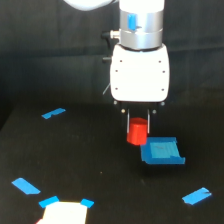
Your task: Pick up the red object from the table
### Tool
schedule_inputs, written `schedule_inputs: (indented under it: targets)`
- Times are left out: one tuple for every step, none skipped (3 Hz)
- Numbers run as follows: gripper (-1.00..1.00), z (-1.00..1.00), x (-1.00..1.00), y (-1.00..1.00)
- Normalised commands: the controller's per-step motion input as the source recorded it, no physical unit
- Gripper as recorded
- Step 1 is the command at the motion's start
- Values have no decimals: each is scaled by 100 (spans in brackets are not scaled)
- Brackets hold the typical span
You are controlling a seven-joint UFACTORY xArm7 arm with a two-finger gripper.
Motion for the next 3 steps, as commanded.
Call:
schedule_inputs:
  targets:
    - [-100,19,0,-9]
    - [-100,52,29,-7]
    - [-100,73,-23,-12]
